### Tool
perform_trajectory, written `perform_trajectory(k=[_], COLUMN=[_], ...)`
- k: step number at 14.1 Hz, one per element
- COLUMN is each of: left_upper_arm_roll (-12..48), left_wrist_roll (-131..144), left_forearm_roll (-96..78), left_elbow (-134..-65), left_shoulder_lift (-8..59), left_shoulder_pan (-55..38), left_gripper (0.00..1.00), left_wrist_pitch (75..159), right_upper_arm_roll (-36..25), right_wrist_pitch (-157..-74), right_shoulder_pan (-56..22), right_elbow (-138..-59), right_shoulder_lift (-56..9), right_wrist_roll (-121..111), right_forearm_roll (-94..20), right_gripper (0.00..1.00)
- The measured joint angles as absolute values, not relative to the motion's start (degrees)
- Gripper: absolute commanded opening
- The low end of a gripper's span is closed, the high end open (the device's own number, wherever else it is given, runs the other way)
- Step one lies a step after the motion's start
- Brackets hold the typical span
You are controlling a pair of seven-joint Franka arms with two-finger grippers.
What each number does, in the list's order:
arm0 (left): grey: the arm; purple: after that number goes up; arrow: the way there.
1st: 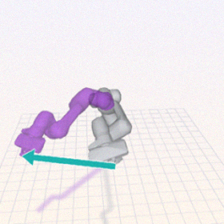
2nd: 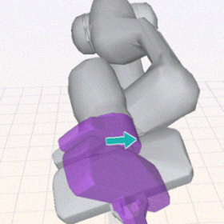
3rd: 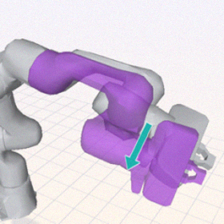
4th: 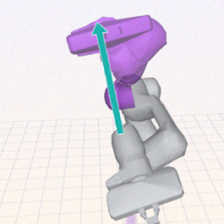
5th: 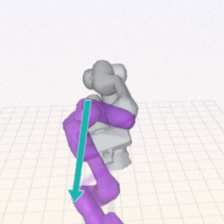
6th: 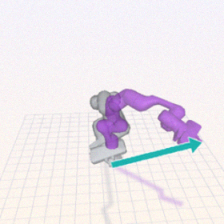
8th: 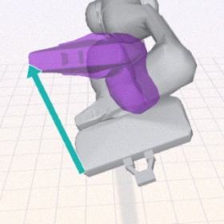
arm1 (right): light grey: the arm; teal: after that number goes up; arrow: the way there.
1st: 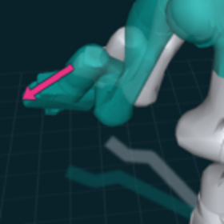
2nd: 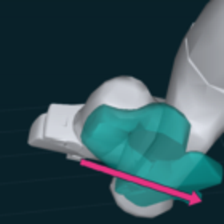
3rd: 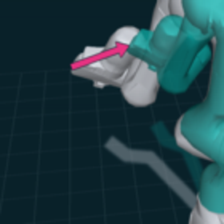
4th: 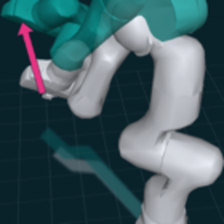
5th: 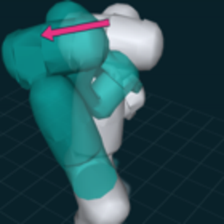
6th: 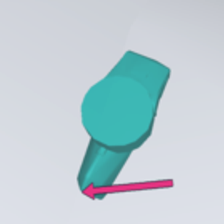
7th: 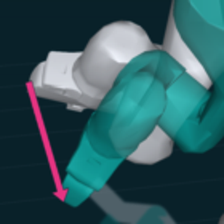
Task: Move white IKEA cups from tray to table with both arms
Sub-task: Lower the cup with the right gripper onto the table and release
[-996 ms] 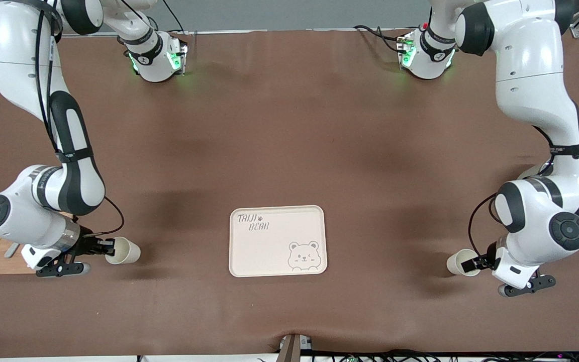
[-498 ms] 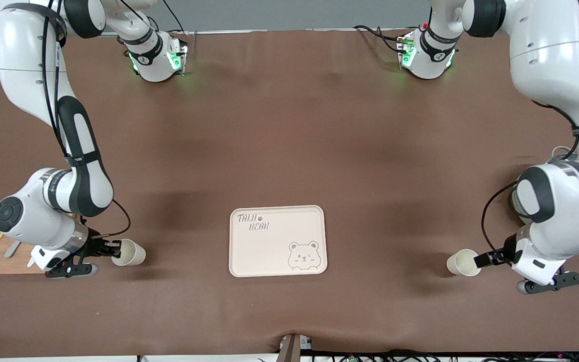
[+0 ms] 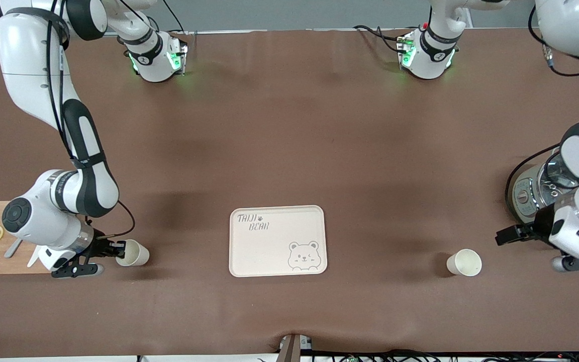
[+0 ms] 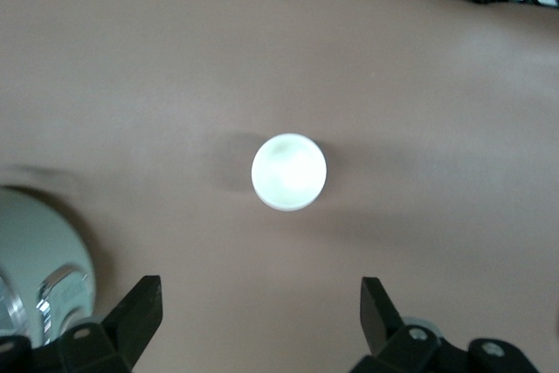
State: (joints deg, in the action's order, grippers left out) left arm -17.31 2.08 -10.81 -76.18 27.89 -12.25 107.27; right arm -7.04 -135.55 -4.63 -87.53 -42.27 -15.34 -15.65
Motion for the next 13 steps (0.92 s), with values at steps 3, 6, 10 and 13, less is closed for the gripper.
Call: perform_trajectory(k=[3, 6, 10, 13], left_upper_arm_roll=[-17.16, -17.12, -17.07, -16.99], left_wrist_roll=[2.08, 2.08, 2.08, 2.08], left_forearm_roll=[-9.11, -7.79, -5.96, -5.50], left_elbow=[-79.09, -81.50, -82.03, -82.16], left_shoulder_lift=[22.78, 18.72, 14.58, 13.44], left_shoulder_pan=[-13.33, -14.18, -14.69, -15.65], left_gripper=[1.00, 1.00, 1.00, 1.00], left_wrist_pitch=[104.66, 102.73, 98.56, 96.84], right_upper_arm_roll=[-6.82, -6.78, -6.93, -7.00], right_wrist_pitch=[-135.76, -135.79, -135.66, -133.61], right_shoulder_pan=[-4.65, -4.65, -4.54, -4.52], right_elbow=[-87.58, -87.59, -87.25, -86.24], right_shoulder_lift=[-42.42, -42.43, -42.35, -42.08], right_wrist_roll=[-15.34, -15.33, -15.32, -15.31], right_forearm_roll=[-15.65, -15.66, -15.67, -15.68], right_gripper=[0.46, 1.00, 1.00, 1.00])
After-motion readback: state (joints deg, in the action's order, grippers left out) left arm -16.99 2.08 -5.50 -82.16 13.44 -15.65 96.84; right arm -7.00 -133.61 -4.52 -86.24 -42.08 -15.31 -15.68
